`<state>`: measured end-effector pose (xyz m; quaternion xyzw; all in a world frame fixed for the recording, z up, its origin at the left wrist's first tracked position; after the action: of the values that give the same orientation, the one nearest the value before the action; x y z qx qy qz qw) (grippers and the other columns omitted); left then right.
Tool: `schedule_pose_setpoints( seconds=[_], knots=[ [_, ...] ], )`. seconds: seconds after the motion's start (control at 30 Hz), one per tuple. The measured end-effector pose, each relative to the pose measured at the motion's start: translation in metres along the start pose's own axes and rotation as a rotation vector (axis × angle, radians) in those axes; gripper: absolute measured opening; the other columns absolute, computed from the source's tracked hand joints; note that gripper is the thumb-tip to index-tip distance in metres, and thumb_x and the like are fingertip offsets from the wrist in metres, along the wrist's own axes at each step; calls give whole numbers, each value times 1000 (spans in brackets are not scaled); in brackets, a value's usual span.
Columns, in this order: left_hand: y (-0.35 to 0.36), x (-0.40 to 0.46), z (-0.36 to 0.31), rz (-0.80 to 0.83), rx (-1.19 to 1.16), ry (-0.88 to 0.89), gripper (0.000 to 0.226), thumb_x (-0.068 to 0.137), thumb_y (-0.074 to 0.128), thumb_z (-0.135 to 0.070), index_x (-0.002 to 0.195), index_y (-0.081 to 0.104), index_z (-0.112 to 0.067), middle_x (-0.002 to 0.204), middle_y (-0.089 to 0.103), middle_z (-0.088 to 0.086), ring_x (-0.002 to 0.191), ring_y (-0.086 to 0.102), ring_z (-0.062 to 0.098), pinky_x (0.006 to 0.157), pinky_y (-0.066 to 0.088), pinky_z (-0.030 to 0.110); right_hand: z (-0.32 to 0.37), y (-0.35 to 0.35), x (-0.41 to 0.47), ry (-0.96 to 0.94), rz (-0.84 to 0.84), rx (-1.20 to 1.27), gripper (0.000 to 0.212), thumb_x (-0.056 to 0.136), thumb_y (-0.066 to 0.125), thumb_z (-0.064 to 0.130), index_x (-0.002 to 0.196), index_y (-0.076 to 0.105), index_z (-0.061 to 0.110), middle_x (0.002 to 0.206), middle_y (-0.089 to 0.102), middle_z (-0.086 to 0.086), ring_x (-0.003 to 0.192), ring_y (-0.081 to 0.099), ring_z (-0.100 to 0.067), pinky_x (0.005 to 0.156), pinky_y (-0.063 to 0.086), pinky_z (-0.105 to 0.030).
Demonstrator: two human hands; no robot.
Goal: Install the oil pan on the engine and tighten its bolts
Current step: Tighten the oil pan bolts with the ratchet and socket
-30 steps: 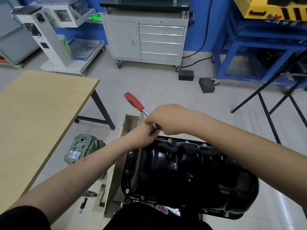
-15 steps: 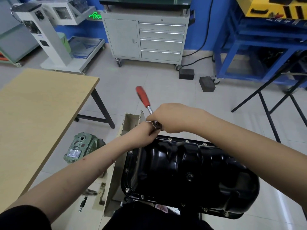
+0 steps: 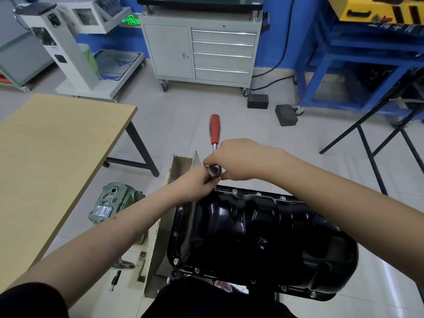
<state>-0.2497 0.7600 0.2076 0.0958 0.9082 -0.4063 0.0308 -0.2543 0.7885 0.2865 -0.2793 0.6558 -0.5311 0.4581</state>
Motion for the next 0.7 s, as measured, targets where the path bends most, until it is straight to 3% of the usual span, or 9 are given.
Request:
schedule_pose_setpoints(
  seconds=[0.1, 0.23, 0.47, 0.6, 0.7],
  knots=[
    [0, 2, -2, 40, -5, -18, 22, 93, 44, -10, 75, 52, -2, 64, 48, 7, 62, 40, 17, 58, 31, 25, 5, 1, 2, -29, -10, 1, 21, 88, 53, 26, 105, 56, 14, 91, 54, -3, 98, 54, -24, 62, 35, -30],
    [3, 3, 1, 80, 52, -47, 28, 92, 42, -9, 74, 50, 10, 72, 50, 31, 64, 37, 24, 60, 33, 39, 2, 3, 4, -25, -16, 19, 21, 88, 54, 28, 103, 57, 15, 82, 44, 1, 98, 54, -23, 62, 35, -30],
    [5, 5, -6, 101, 68, 36, 17, 91, 42, -4, 83, 52, 7, 81, 54, 29, 73, 46, 32, 70, 39, 44, -2, 3, 0, -59, -33, 0, 29, 88, 55, 31, 114, 54, 19, 99, 57, -2, 96, 54, -21, 63, 35, -30],
    [5, 6, -6, 82, 51, 55, 17, 92, 42, -7, 92, 53, 7, 87, 56, 22, 81, 50, 31, 74, 41, 35, -3, 5, -2, -90, -35, 9, 34, 88, 54, 29, 121, 49, 23, 104, 58, -3, 97, 54, -23, 68, 39, -32],
    [6, 6, -3, 84, 30, 26, 14, 91, 43, -6, 84, 52, 2, 81, 56, 19, 77, 51, 29, 71, 41, 33, -6, 2, -4, -70, -56, 32, 35, 87, 56, 34, 120, 50, 23, 103, 59, -1, 93, 52, -20, 64, 35, -29]
  ],
)
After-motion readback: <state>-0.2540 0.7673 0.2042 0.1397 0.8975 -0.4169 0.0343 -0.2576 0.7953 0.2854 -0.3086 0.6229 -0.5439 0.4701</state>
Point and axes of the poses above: each hand's wrist, its own x-axis towards the middle knuckle, its own y-axis out of the palm, z = x × y, the point moved 9 cm from there along x, towards the middle knuckle
